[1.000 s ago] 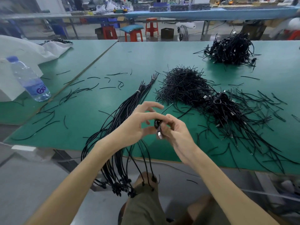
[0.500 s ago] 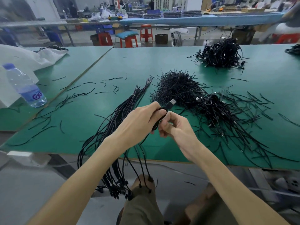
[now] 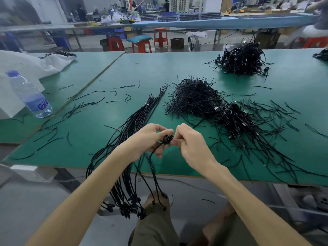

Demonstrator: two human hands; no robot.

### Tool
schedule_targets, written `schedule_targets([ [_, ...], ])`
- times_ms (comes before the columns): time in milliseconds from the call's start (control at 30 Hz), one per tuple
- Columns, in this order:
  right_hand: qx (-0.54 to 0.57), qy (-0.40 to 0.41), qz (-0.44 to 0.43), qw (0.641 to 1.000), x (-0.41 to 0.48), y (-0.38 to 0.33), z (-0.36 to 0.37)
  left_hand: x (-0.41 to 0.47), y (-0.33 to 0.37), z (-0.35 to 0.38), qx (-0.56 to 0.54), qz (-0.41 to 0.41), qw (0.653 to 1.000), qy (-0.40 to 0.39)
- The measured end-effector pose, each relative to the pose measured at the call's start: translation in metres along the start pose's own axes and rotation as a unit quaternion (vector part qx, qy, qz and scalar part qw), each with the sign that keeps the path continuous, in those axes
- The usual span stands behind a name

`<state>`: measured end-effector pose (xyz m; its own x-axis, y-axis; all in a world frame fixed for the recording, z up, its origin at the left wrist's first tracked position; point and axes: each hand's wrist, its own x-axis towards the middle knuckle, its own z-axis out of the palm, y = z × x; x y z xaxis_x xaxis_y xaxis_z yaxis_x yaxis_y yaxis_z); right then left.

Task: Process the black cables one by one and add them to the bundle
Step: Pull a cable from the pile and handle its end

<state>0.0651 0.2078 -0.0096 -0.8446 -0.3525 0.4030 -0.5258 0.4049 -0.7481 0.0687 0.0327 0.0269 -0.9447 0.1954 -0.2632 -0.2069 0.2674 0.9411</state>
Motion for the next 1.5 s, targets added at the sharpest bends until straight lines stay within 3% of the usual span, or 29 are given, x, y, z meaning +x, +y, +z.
schedule_targets([
  [167,-0.187,0.047,-0.102,0.976,-0.005,0.001,0.002,0.0,-0.004,-0.002,-0.088,0.003,0.995,-0.057],
  [267,-0.144,0.058,-0.041,0.987,-0.003,0.011,0.0,0.0,-0.007,-0.008,-0.102,0.011,0.99,-0.095],
  [367,-0.077,0.076,-0.004,0.994,-0.004,0.019,-0.002,-0.002,-0.007,-0.011,-0.005,0.031,0.991,-0.131],
  [500,-0.067,0.069,0.001,0.995,-0.007,0.017,-0.002,0.0,-0.005,0.0,0.126,0.037,0.99,-0.049],
  [633,-0.075,0.055,-0.012,0.996,-0.006,0.018,-0.004,0.006,-0.003,0.011,0.17,0.019,0.985,-0.005],
  [733,-0.178,0.035,-0.08,0.98,-0.009,0.017,-0.01,0.008,0.001,0.016,0.154,-0.045,0.987,-0.009],
  [833,-0.315,0.048,-0.225,0.921,-0.011,0.017,-0.017,0.009,0.004,0.018,0.068,-0.097,0.992,-0.051],
  [900,-0.338,0.066,-0.263,0.901,-0.01,0.018,-0.021,0.01,0.005,0.018,0.018,-0.103,0.992,-0.074],
  [1033,-0.32,0.096,-0.242,0.911,-0.008,0.026,-0.026,0.011,0.003,0.02,0.065,-0.051,0.995,-0.064],
  [1200,-0.313,0.023,-0.19,0.93,-0.014,0.024,-0.039,0.011,0.005,0.016,0.178,0.033,0.98,-0.08],
  [1300,-0.376,0.012,-0.164,0.912,-0.013,0.021,-0.05,0.013,0.011,0.016,0.228,0.069,0.967,-0.091],
  [1400,-0.406,0.038,-0.207,0.89,-0.016,0.02,-0.057,0.015,0.013,0.022,0.256,0.09,0.958,-0.096],
  [1500,-0.418,0.06,-0.191,0.886,-0.019,0.021,-0.065,0.016,0.013,0.026,0.22,0.086,0.969,-0.072],
])
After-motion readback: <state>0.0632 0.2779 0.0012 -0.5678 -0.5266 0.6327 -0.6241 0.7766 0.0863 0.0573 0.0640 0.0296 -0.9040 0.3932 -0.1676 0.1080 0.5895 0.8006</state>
